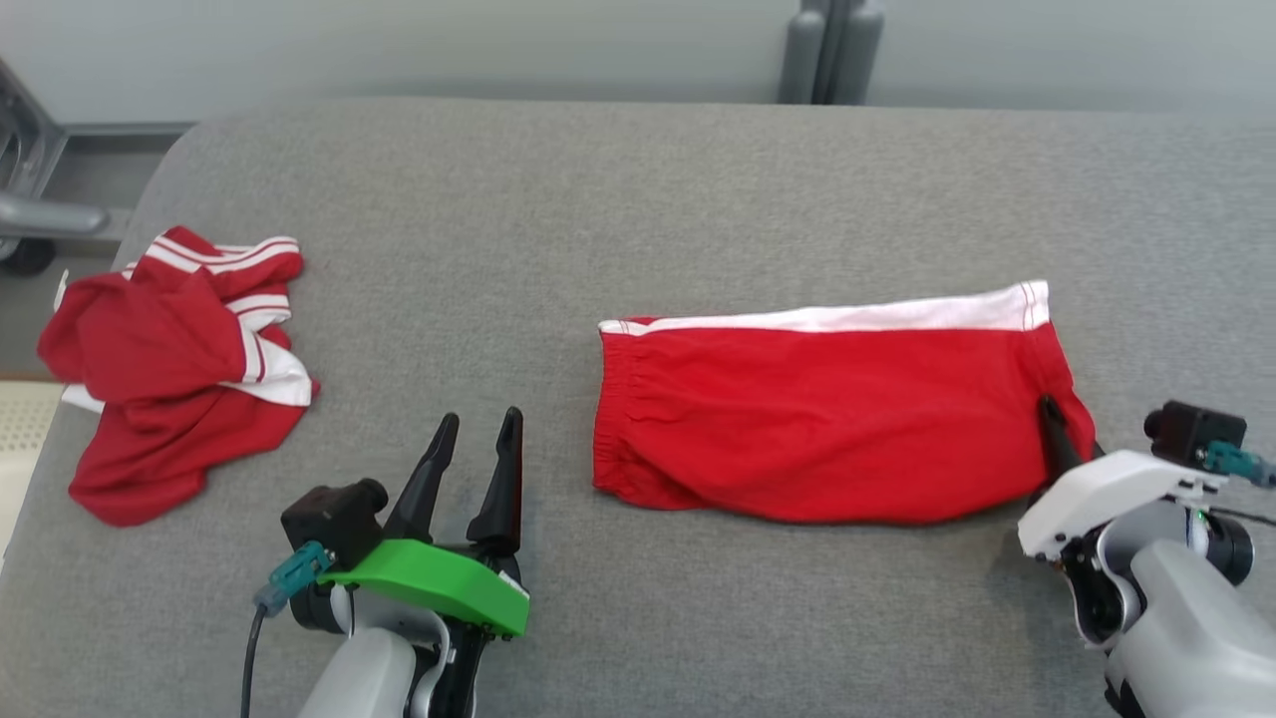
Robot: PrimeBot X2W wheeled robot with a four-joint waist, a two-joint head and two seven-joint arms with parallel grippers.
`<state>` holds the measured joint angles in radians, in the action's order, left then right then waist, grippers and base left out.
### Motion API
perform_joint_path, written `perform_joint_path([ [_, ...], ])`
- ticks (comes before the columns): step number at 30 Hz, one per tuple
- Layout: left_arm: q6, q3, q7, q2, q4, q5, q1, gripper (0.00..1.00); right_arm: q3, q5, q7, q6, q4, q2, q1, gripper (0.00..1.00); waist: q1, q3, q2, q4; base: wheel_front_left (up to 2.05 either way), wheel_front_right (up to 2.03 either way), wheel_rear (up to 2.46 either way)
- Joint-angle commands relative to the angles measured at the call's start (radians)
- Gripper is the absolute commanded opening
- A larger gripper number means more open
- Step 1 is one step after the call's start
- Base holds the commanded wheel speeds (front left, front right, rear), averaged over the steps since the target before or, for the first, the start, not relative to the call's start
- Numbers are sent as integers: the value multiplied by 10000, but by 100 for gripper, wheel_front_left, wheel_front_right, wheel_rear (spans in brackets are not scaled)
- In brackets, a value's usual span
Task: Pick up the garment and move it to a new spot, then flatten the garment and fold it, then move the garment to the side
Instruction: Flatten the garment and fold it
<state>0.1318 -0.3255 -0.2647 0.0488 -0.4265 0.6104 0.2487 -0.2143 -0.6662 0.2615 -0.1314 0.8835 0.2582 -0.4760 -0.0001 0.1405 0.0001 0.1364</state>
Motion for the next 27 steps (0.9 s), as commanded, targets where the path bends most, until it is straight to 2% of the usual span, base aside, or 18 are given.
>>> perform_joint_path([
  [1,-17,74,5,34,-28,-114,-193,100,154,25,45,15,-130,-70,344,0,1,-457,-1,-449,0,0,0],
  [8,-17,283,7,36,-55,-318,-597,100,704,602,46,15,-473,-351,1104,0,1,-786,-1,-697,0,0,0],
  [15,-17,184,5,36,5,-715,-821,100,1043,1106,47,15,-985,-380,1066,0,1,-891,-1,-680,0,0,0],
  [23,-19,284,5,36,108,-1162,-844,100,115,1671,45,13,-2361,-621,866,0,1,-849,-1,-512,0,0,0],
  [27,-19,381,7,36,175,-1599,-906,100,-922,1722,45,10,-3062,-780,766,0,1,-828,-1,-325,0,0,0],
])
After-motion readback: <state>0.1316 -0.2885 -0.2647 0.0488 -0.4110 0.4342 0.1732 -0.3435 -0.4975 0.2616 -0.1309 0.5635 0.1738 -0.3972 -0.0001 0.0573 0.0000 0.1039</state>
